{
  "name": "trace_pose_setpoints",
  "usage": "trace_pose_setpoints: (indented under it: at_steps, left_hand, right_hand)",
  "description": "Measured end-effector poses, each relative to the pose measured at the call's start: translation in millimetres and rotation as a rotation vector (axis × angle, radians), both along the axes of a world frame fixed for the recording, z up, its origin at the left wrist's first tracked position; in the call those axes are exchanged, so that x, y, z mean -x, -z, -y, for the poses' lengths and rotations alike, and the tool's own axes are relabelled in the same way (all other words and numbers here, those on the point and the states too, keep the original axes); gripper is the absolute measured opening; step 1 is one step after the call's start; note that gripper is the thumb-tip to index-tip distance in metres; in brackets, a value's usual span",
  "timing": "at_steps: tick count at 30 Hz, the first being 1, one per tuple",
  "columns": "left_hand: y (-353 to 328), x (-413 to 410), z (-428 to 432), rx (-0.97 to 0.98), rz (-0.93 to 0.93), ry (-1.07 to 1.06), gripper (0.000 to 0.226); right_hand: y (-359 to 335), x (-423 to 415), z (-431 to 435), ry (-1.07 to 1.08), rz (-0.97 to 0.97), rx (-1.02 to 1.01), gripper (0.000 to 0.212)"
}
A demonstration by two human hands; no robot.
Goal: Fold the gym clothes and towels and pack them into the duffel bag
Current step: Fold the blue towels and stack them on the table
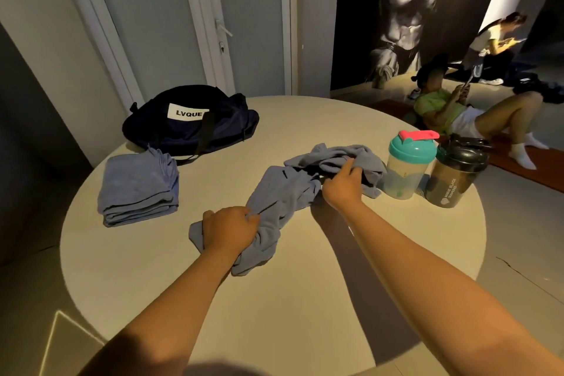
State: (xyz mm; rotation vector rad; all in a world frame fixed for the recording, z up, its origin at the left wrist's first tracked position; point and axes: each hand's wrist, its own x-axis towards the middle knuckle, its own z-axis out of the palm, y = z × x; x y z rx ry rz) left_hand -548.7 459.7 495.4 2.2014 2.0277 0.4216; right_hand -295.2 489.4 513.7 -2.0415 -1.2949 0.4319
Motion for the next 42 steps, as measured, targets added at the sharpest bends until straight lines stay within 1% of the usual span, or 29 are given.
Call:
trace_pose_setpoints:
  at_steps: [2, 3, 5, 7, 9, 11, 12, 14, 15, 16, 18, 19, 20, 21, 22, 24, 25, 26, 28, 30, 31, 32, 34, 37, 39, 41, 42]
  left_hand:
    - [6, -3, -5, -0.055, -0.011, 0.019, 0.034]
    - [9, -8, -7, -0.09, 0.018, 0.064, 0.03]
    - [13, -19, -11, -0.105, 0.095, 0.19, 0.029]
    - [12, -25, -14, -0.001, 0.149, 0.272, 0.04]
    - [11, -25, -15, 0.078, 0.204, 0.305, 0.043]
    - [12, -23, -9, 0.015, 0.209, 0.318, 0.034]
    - [13, -21, -3, -0.037, 0.213, 0.297, 0.031]
    - [14, -13, 14, -0.128, 0.254, 0.228, 0.039]
    - [16, -8, 23, -0.162, 0.281, 0.203, 0.043]
    - [18, -3, 31, -0.191, 0.299, 0.189, 0.046]
    - [22, 6, 45, -0.229, 0.315, 0.18, 0.052]
    - [24, 10, 51, -0.24, 0.329, 0.179, 0.049]
    - [25, 14, 56, -0.248, 0.355, 0.18, 0.041]
    - [28, 17, 61, -0.262, 0.386, 0.188, 0.032]
    - [28, 19, 67, -0.284, 0.404, 0.209, 0.028]
    - [27, 21, 79, -0.318, 0.415, 0.255, 0.032]
    - [26, 21, 85, -0.339, 0.407, 0.266, 0.034]
    - [25, 20, 91, -0.365, 0.382, 0.269, 0.035]
    - [23, 20, 102, -0.404, 0.317, 0.269, 0.037]
    - [22, 20, 115, -0.4, 0.272, 0.3, 0.04]
    - [23, 21, 121, -0.383, 0.258, 0.327, 0.041]
    - [24, 22, 126, -0.357, 0.249, 0.35, 0.043]
    - [27, 27, 135, -0.303, 0.225, 0.38, 0.043]
    - [32, 38, 144, -0.334, 0.199, 0.343, 0.033]
    - [33, 44, 150, -0.397, 0.197, 0.246, 0.03]
    - [30, 45, 156, -0.456, 0.204, 0.144, 0.033]
    - [28, 45, 158, -0.466, 0.226, 0.106, 0.037]
  right_hand:
    - [3, 10, -6, -0.052, 0.036, 0.167, 0.072]
    - [8, 16, -7, -0.091, 0.04, 0.19, 0.066]
    - [17, 29, -5, -0.15, 0.02, 0.101, 0.056]
    - [23, 38, 2, -0.226, -0.039, -0.019, 0.05]
    - [28, 47, 13, -0.305, -0.024, -0.067, 0.045]
    - [33, 59, 28, -0.33, 0.019, -0.097, 0.041]
    - [32, 66, 38, -0.319, -0.018, -0.122, 0.037]
    - [33, 82, 58, -0.306, -0.144, -0.171, 0.024]
    - [33, 88, 68, -0.311, -0.171, -0.187, 0.025]
    - [34, 93, 77, -0.315, -0.173, -0.19, 0.031]
    - [37, 98, 91, -0.316, -0.148, -0.197, 0.034]
    - [37, 98, 98, -0.309, -0.115, -0.208, 0.031]
    - [38, 98, 103, -0.289, -0.056, -0.226, 0.027]
    - [38, 97, 109, -0.244, 0.018, -0.234, 0.025]
    - [37, 95, 116, -0.17, 0.088, -0.238, 0.027]
    - [35, 92, 133, 0.031, 0.17, -0.233, 0.028]
    - [35, 91, 141, 0.095, 0.184, -0.23, 0.026]
    - [37, 92, 149, 0.106, 0.182, -0.244, 0.024]
    - [40, 97, 165, 0.011, 0.158, -0.316, 0.02]
    - [39, 102, 180, -0.149, 0.094, -0.353, 0.019]
    - [38, 105, 187, -0.234, 0.084, -0.327, 0.022]
    - [38, 107, 193, -0.297, 0.12, -0.291, 0.026]
    - [42, 106, 202, -0.308, 0.252, -0.214, 0.028]
    - [47, 96, 212, -0.138, 0.351, -0.057, 0.031]
    - [48, 90, 218, 0.023, 0.326, 0.047, 0.036]
    - [48, 92, 221, 0.113, 0.27, 0.064, 0.038]
    - [49, 95, 223, 0.105, 0.275, 0.009, 0.039]
